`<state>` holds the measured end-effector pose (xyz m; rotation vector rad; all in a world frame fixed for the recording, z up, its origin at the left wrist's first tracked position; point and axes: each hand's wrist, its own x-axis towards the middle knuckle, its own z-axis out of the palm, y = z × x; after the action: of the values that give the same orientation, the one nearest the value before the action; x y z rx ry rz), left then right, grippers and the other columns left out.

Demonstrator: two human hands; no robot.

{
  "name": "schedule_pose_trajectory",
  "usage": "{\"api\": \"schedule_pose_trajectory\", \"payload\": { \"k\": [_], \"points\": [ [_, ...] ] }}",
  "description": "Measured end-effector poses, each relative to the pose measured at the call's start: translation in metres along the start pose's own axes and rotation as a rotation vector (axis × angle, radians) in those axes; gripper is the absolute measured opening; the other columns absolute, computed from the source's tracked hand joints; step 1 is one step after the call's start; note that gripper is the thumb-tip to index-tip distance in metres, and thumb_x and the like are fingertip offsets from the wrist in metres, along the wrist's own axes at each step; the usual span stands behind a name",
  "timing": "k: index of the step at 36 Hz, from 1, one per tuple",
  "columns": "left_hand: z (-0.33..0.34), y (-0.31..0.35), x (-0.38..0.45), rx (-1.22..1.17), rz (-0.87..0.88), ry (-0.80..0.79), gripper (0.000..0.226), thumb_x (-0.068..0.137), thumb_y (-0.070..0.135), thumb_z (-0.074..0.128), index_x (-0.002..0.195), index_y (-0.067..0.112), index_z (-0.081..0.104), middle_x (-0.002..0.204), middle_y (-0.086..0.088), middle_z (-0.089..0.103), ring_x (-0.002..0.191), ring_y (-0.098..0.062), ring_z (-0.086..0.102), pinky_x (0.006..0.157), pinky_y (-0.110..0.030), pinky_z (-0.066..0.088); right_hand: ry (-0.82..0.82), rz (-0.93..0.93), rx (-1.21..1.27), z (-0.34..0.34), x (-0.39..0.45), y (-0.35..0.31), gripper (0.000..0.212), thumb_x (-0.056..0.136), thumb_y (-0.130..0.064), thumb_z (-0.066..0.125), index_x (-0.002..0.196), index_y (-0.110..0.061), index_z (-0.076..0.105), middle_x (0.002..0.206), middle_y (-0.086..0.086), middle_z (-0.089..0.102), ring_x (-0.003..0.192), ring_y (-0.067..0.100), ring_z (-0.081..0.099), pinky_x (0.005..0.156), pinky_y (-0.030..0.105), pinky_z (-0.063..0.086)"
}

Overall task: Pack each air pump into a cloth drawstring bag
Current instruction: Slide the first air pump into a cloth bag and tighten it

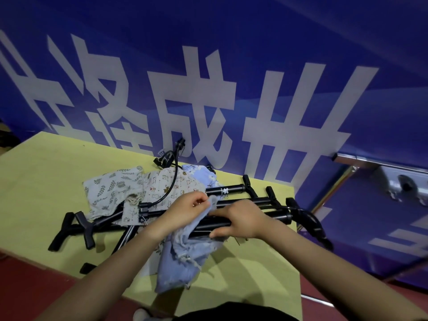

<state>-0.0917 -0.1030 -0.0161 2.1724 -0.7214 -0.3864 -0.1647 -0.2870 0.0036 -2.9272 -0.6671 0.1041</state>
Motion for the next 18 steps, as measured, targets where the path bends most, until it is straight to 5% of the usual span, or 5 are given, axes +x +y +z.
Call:
{"api": "schedule_pose_trajectory", "payload": {
  "k": [4, 7, 12, 18],
  "points": [
    [-0.002, 0.001, -0.004, 0.318, -0.143, -0.236, 0.045, 0.104, 0.043, 0.026, 0.112, 0.018, 0.062, 0.112, -0.003, 0.064, 0.104, -0.022, 0.058, 0.092, -0.038, 0.046, 0.024, -0.051, -0.084, -0.005, 0.004, 0.003, 0.060, 0.081, -0.072, 0.051, 0.129, -0.037, 0.056, 0.084, 0.002, 0.069, 0.074, 0.024, 0.062, 0.053, 0.033, 0.032],
    [-0.002, 0.002, -0.003, 0.290, -0.266, -0.334, 0.057, 0.103, 0.050, 0.018, 0.124, 0.021, 0.062, 0.126, -0.011, 0.062, 0.113, -0.025, 0.057, 0.101, -0.037, 0.043, 0.030, -0.056, -0.126, -0.003, 0.006, 0.005, 0.066, 0.076, -0.078, 0.051, 0.125, -0.035, 0.059, 0.081, 0.001, 0.070, 0.071, 0.023, 0.063, 0.054, 0.033, 0.036],
    [0.000, -0.012, -0.004, 0.128, -0.327, -0.240, 0.073, 0.092, 0.069, 0.022, 0.108, 0.015, 0.069, 0.107, -0.013, 0.070, 0.100, -0.024, 0.065, 0.099, -0.040, 0.046, 0.115, -0.044, -0.131, 0.000, 0.010, 0.011, 0.081, 0.065, -0.089, 0.026, 0.106, -0.030, 0.064, 0.080, -0.003, 0.070, 0.072, 0.020, 0.065, 0.058, 0.033, 0.046],
    [0.005, -0.021, -0.002, 0.029, -0.292, -0.167, 0.086, 0.071, 0.082, 0.026, 0.090, 0.012, 0.071, 0.082, -0.015, 0.069, 0.076, -0.025, 0.066, 0.075, -0.035, 0.047, 0.190, -0.127, -0.138, -0.002, 0.013, 0.018, 0.073, 0.071, -0.085, 0.032, 0.101, -0.027, 0.065, 0.073, -0.004, 0.067, 0.066, 0.022, 0.063, 0.066, 0.033, 0.045]
  ]
}}
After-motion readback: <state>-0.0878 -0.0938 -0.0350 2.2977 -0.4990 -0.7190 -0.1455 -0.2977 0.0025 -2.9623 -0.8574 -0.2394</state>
